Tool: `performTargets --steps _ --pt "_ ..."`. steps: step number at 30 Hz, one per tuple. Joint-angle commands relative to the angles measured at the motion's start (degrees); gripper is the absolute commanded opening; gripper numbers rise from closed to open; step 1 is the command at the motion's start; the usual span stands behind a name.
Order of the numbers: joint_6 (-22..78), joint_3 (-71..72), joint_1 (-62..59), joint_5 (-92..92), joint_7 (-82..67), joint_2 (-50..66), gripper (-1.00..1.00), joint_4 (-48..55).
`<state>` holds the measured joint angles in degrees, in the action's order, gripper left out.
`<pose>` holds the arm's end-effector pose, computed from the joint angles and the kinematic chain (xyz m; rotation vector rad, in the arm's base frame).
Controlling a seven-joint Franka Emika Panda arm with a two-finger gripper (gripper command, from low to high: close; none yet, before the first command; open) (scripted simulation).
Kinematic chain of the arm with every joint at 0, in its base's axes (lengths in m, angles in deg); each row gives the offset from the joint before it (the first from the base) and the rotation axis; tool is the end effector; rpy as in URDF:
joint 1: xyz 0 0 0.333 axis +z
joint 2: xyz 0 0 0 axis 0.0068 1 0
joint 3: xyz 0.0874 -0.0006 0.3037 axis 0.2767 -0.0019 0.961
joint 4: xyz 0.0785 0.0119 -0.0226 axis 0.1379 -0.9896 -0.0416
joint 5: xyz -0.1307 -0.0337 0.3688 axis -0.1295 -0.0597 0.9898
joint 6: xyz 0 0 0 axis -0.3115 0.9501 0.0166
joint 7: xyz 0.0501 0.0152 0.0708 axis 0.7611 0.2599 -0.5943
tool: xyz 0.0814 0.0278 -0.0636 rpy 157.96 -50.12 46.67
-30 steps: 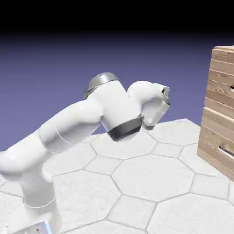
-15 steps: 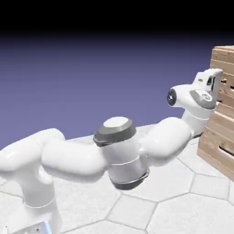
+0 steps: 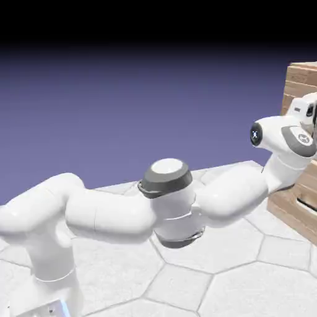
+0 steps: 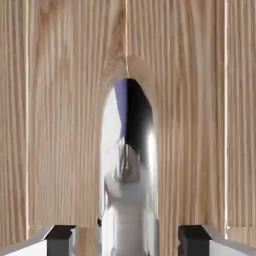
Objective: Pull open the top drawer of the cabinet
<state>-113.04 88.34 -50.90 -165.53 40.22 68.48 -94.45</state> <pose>0.7516 -0.0605 0.4681 1.7601 0.7294 1.7603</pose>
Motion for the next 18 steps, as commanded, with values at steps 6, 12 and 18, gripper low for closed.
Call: performTargets --steps 6,12,18 --pt "4.5 1.2 -7.8 -2.3 3.2 0.2 -1.00 -12.5" --pt "8.8 2.4 -16.0 -3.5 5.7 0.5 -1.00 -24.9" --pt "7.5 -2.9 -18.6 -5.5 18.1 -8.1 -1.00 -28.1"
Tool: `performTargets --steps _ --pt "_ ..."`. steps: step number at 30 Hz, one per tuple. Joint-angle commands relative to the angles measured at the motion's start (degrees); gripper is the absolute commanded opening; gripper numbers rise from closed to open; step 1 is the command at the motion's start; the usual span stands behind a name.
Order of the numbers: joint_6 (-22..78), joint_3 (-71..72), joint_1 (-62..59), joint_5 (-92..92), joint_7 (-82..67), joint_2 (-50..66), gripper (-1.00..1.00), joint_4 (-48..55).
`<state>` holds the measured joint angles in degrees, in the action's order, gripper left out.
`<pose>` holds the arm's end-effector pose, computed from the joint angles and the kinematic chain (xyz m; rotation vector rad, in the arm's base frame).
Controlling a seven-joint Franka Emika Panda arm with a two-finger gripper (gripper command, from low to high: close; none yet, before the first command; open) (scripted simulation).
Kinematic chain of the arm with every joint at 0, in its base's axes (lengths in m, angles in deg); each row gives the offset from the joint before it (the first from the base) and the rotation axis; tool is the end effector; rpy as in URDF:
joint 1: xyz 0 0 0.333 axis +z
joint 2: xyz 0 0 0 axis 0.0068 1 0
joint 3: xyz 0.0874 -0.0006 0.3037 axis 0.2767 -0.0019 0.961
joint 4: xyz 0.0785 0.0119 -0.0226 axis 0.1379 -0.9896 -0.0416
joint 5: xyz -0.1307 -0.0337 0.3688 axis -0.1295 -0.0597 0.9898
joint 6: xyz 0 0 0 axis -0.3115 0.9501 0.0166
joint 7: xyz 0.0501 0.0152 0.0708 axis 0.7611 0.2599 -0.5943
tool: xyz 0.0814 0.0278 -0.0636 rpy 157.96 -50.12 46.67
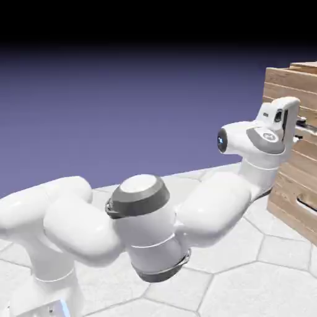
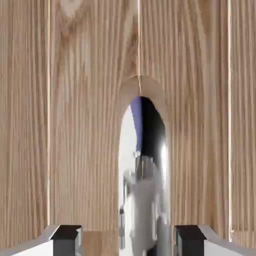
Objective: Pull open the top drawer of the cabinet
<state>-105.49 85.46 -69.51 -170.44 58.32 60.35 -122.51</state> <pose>0.6612 -0.0504 0.4528 1.7880 0.7389 1.7598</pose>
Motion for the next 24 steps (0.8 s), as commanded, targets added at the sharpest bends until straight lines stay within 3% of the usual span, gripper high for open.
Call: performTargets --steps 1,8,11,20,24 --pt "-0.7 -1.2 0.4 -1.0 2.5 -2.0 -1.00 0.6" --pt "-5.7 -9.1 2.1 -3.8 19.9 -16.0 -1.00 4.9" --pt "-6.2 -9.4 -0.9 -5.1 26.5 -21.4 -1.00 2.2" --pt "-1.7 1.3 -18.4 -5.8 29.4 -23.3 -1.00 -16.5" --pt "0.4 3.4 -18.1 -3.5 19.6 -15.5 -1.00 -17.7"
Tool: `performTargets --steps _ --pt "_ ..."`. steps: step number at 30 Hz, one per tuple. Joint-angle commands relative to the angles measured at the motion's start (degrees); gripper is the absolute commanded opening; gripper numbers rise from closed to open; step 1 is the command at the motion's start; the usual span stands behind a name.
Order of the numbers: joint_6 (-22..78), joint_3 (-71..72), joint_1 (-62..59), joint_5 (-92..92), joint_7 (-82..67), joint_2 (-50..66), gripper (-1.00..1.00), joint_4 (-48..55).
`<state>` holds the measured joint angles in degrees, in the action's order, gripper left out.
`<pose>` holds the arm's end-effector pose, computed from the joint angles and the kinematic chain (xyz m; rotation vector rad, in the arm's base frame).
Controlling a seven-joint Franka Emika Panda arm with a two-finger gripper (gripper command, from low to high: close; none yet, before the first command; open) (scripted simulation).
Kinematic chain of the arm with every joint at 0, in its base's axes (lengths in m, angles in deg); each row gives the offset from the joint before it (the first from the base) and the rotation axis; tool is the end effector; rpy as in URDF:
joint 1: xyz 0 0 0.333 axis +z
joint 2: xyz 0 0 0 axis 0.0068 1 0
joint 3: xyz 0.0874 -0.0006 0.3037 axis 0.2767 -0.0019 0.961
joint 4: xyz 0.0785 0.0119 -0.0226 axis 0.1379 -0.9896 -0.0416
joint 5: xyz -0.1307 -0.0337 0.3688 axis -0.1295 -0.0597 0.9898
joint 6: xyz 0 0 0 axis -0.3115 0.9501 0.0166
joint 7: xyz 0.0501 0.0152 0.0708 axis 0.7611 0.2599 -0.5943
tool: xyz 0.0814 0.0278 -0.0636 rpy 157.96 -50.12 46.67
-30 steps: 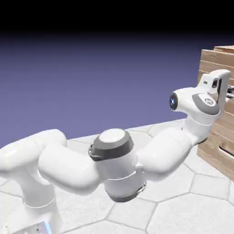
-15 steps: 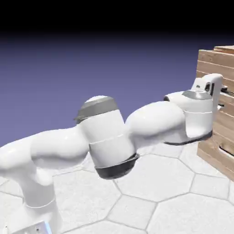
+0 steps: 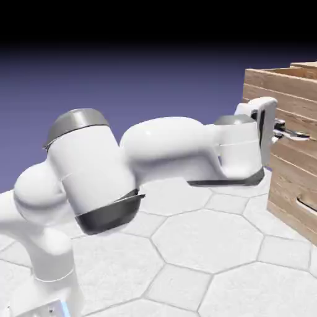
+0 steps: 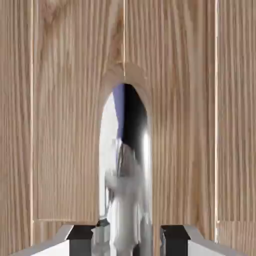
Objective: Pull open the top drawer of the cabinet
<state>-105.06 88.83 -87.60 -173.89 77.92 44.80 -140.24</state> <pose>0.5716 -0.0600 0.4710 1.7494 0.7270 1.7649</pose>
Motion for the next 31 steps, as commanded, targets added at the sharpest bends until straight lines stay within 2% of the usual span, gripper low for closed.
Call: performTargets --steps 1,3,8,11,24,25,31 --pt "0.5 0.2 0.5 0.6 -2.5 2.0 -1.00 0.1" --pt "1.5 0.7 1.1 1.8 -7.4 6.0 -1.00 -0.3" --pt "3.5 5.0 -7.5 3.1 -8.6 8.0 -1.00 -10.3" --pt "5.8 7.2 -10.0 4.2 -13.8 13.4 -1.00 -14.7" --pt "14.9 8.7 -1.4 6.9 -42.1 39.7 -1.00 -14.9" --pt "14.9 8.7 -1.4 6.9 -42.1 39.7 1.00 -14.9" --pt "16.2 9.0 -9.3 8.8 -41.3 40.1 1.00 -23.9"
